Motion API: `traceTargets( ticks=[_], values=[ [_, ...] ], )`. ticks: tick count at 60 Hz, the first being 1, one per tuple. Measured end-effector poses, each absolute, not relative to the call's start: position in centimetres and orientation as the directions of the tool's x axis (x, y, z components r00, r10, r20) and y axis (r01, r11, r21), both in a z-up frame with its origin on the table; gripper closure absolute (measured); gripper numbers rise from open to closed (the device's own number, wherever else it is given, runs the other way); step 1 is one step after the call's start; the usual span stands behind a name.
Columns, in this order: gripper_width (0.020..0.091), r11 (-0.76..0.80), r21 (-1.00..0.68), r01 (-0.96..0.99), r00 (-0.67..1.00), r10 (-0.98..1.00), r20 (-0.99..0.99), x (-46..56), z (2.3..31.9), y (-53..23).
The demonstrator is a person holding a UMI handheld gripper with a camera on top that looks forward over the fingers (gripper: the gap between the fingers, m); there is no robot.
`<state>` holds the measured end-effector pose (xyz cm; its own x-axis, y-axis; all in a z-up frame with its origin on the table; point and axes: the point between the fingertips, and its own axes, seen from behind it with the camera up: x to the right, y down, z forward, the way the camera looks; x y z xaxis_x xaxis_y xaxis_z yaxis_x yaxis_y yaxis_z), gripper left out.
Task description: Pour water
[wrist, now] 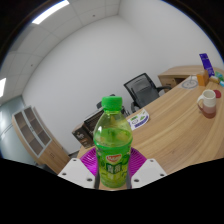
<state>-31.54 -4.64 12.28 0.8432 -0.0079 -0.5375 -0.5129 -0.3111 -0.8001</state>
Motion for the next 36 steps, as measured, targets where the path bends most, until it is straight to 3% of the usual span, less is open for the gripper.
traceTargets(
  ticks=[7, 17, 36],
  values=[
    [0.0748, -0.287, -0.614, -0.735, 0.658, -0.085, -0.748, -24.6, 14.9, -4.0],
    [0.0747, -0.282, -0.366, -0.887, 0.420, -0.165, -0.892, -16.0, 17.3, -3.3],
    [0.0749, -0.211, 0.133, -0.968, -0.066, -0.299, -0.952, -7.4, 14.9, -1.6]
  ],
)
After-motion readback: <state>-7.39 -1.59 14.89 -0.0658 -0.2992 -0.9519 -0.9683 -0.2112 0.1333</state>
